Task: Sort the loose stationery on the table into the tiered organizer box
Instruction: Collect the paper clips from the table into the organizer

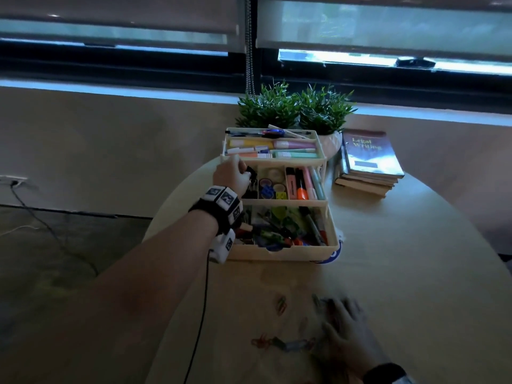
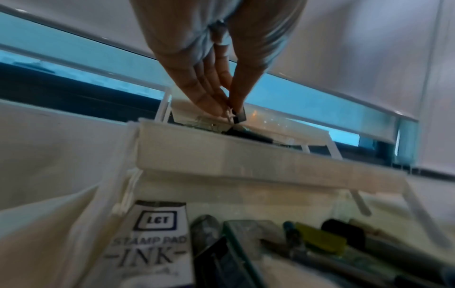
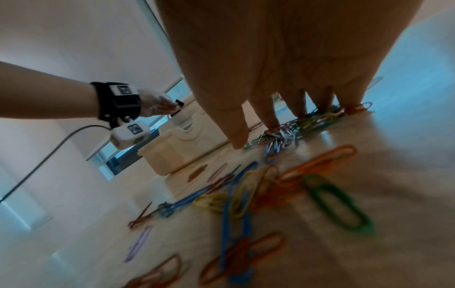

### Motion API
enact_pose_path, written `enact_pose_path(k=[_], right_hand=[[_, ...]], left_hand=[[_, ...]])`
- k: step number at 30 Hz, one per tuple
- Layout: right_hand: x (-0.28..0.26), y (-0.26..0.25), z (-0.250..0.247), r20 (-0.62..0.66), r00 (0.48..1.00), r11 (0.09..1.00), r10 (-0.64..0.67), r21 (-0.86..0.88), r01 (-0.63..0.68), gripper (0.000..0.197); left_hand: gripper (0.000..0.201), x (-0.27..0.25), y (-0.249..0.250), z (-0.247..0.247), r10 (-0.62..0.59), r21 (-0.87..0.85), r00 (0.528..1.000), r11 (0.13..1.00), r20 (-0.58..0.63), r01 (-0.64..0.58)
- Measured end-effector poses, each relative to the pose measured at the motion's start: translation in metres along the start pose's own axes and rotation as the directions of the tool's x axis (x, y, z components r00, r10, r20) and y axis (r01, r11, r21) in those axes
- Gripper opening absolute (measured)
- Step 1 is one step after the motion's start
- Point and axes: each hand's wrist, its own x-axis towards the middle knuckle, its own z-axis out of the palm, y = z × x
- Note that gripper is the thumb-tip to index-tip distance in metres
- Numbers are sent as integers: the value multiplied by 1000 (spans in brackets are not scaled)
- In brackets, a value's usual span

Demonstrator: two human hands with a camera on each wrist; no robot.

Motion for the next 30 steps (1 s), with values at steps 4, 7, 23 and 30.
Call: enact_pose_path(k=[4,7,23,30], right_hand=[[-4,-11,13,46,999,999,13,-46,-11,76],[-11,-20,19,72,997,999,-27,-44,31,122],[10,-57,-22,36,994,994,-104,-13,105,42],[35,-48,-42,-9,993,984,-121,-131,119,58]], left_hand=[[19,12,-3,11,92,149,993,984,71,-102],[27,15,-4,11,119,186,985,972,126,-141],[24,-140,-15,6,353,-111,797,932,490,-344],[43,-182,-35,51,51,121,605,964,794,-239]])
